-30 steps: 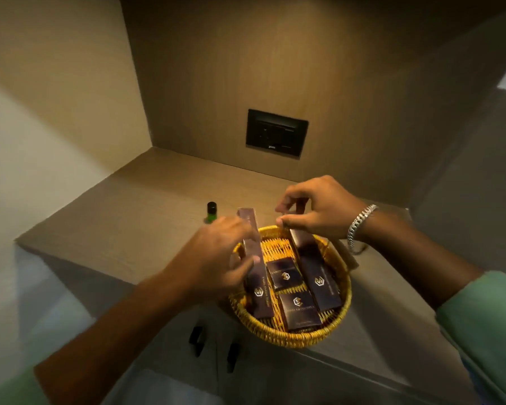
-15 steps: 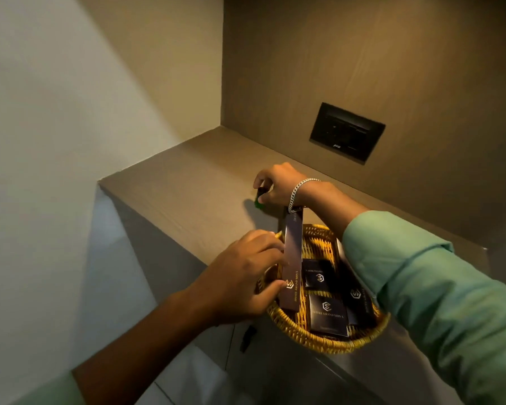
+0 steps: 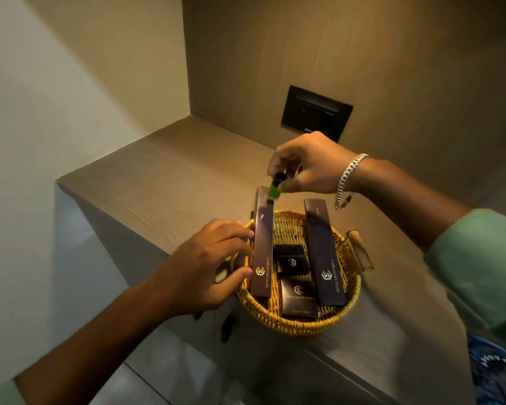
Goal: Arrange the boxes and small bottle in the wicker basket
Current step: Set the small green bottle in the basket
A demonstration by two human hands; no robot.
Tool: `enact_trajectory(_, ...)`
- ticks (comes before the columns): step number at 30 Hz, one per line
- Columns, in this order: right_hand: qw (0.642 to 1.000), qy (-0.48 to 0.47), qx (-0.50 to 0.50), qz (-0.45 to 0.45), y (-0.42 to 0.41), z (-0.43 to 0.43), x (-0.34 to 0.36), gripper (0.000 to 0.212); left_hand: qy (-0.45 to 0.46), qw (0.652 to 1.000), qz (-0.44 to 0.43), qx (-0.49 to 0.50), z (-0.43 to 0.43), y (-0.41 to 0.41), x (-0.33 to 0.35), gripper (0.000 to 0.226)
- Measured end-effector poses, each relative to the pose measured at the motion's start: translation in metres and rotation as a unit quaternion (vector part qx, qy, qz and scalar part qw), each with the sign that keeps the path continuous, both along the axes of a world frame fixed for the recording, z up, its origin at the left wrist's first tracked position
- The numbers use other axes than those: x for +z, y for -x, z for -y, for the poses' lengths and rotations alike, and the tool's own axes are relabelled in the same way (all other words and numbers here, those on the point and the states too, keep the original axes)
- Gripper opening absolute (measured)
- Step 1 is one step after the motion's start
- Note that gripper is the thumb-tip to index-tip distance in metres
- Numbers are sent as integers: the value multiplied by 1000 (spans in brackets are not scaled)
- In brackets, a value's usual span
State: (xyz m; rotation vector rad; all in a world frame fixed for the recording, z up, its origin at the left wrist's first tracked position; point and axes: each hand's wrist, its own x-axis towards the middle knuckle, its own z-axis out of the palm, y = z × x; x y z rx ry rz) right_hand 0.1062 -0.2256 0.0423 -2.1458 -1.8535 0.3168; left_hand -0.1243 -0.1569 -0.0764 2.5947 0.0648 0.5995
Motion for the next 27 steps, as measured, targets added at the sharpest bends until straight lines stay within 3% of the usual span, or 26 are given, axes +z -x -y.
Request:
enact_trajectory(11, 993, 115, -25, 23, 3, 31, -47, 23, 0, 1000, -1, -19, -6, -5, 7, 35)
enact_trajectory(20, 992, 100, -40, 67, 10, 35, -61, 28, 32, 999, 22, -15, -8, -8, 5, 38)
enact_trajectory(24, 988, 122, -71, 70, 17, 38, -56, 50, 43, 998, 28, -27, -15, -9, 5, 35)
enact_trajectory(27, 987, 50, -150, 34, 15, 60, -32, 64, 51, 998, 30, -32, -20, -9, 4, 33)
